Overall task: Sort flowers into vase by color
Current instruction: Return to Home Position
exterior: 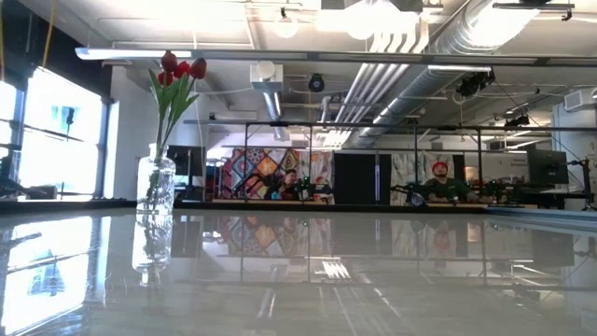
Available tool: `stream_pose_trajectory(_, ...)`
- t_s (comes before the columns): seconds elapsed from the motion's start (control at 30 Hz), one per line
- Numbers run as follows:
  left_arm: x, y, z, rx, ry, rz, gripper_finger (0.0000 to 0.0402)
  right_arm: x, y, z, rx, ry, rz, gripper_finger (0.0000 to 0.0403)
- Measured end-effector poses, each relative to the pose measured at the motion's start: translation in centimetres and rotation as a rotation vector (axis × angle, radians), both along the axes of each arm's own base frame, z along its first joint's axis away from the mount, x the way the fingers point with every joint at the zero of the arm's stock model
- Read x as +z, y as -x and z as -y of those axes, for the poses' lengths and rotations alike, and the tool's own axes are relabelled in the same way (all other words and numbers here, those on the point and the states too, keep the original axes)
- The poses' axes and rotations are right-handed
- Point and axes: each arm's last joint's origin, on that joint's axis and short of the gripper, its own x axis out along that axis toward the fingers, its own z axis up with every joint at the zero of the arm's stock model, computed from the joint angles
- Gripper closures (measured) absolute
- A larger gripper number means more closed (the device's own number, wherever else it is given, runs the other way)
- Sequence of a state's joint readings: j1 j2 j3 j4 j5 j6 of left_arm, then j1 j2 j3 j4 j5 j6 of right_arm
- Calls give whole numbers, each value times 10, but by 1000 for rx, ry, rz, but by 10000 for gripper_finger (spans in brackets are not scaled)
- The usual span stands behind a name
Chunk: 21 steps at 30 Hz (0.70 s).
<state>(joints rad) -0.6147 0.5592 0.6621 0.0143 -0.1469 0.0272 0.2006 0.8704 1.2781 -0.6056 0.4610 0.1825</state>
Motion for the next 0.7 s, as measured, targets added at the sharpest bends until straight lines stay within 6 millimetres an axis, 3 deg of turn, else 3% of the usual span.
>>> stream_pose_trajectory(0.17, -3, -38, -1, 80, 8, 10, 172, 0, 0, 0, 0, 0, 0, 208)
stream_pose_trajectory(0.4, -1, -94, -26, 171, 57, -14, 172, 0, 0, 0, 0, 0, 0, 208)
stream_pose_trajectory(0.7, -5, -140, -48, 277, 77, -41, 172, 0, 0, 0, 0, 0, -1, 208)
